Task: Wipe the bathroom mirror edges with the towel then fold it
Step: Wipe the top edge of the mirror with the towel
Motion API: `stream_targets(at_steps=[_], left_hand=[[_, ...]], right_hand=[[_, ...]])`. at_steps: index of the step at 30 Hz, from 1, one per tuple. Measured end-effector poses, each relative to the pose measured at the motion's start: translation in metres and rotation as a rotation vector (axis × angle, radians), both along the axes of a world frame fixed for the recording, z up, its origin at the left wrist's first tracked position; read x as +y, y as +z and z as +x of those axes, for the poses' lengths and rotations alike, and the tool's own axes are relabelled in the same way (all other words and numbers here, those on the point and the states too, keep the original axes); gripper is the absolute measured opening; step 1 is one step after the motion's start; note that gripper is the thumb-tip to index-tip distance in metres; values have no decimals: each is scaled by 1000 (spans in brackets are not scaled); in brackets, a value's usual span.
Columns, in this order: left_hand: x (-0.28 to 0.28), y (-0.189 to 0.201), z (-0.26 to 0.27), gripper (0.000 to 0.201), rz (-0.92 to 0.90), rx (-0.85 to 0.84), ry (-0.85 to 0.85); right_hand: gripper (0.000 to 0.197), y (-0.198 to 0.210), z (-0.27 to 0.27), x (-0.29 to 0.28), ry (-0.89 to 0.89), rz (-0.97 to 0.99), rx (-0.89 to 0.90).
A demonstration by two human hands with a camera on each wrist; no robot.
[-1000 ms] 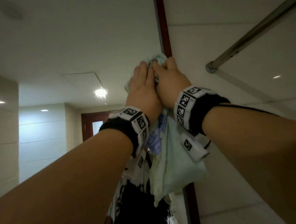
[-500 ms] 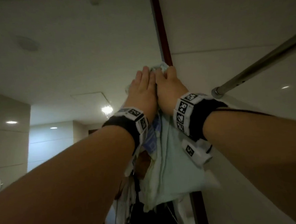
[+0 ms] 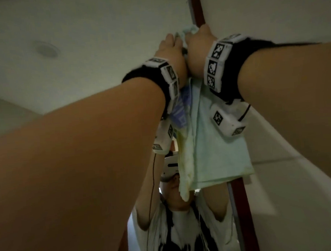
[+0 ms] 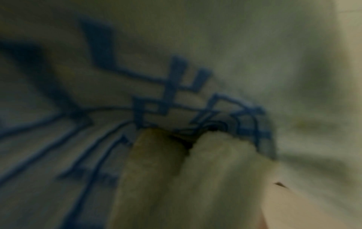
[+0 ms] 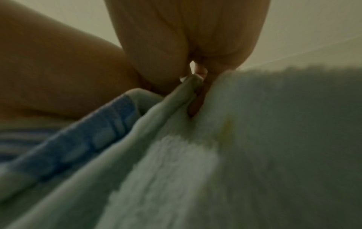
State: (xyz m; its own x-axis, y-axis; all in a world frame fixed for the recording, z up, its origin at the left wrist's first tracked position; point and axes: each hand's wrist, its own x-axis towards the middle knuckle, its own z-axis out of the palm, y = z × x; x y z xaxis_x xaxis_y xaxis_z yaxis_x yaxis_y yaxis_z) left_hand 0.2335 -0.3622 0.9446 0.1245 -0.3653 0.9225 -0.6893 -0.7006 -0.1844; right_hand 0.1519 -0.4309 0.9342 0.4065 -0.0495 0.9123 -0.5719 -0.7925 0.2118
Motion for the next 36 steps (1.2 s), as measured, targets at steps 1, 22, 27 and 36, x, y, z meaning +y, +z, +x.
stream_targets(at_steps=[1, 22, 27, 36], left_hand=[[-1, -6, -2, 91, 1, 9, -8], [-1, -265, -9, 77, -84, 24, -235], [1, -327, -11, 77, -30, 67, -219], [13, -476, -16, 78, 16, 199, -256]], right_hand=[[54, -1, 1, 3, -92, -13, 13], [58, -240, -2, -8, 428, 261, -90], [58, -304, -3, -6, 472, 293, -110], [51, -451, -13, 4, 610, 531, -80]])
